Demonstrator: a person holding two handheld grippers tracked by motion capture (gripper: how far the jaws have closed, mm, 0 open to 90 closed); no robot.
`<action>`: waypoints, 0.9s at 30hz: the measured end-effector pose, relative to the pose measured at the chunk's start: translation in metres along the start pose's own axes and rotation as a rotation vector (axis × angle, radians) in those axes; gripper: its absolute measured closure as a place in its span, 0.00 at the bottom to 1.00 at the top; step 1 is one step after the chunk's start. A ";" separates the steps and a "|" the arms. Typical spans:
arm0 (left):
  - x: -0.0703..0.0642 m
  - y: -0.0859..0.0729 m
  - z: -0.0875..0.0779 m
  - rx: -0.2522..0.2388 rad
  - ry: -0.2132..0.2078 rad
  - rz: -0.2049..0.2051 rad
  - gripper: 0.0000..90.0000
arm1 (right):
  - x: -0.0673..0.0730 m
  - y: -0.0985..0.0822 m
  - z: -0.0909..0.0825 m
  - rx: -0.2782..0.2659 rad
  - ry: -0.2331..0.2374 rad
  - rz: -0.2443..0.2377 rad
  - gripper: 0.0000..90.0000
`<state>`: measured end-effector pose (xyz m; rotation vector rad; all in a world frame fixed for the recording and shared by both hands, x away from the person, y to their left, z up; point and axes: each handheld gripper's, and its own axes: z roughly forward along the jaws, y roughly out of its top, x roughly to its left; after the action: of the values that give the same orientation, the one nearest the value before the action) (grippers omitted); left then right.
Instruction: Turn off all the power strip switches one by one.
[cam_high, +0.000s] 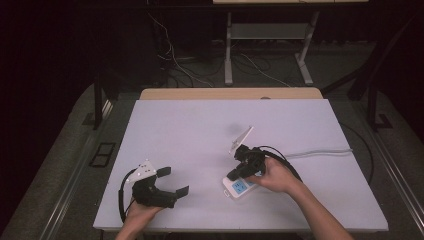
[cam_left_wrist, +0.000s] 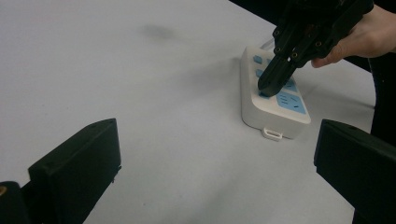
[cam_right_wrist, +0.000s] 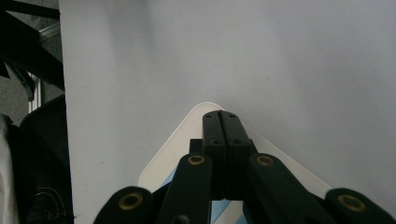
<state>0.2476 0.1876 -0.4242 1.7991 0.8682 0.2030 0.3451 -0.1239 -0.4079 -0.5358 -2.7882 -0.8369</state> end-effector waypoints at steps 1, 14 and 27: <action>0.000 0.000 0.000 0.000 -0.001 0.000 0.00 | 0.000 0.000 0.000 -0.001 -0.002 0.002 1.00; -0.001 0.000 0.000 0.001 0.000 -0.001 0.00 | -0.005 -0.005 0.000 -0.038 0.021 0.003 1.00; -0.001 0.000 0.000 0.002 0.001 -0.003 0.00 | -0.005 -0.005 0.001 -0.038 0.023 -0.013 1.00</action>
<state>0.2472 0.1870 -0.4246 1.7997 0.8723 0.2010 0.3478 -0.1290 -0.4127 -0.5116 -2.7634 -0.8942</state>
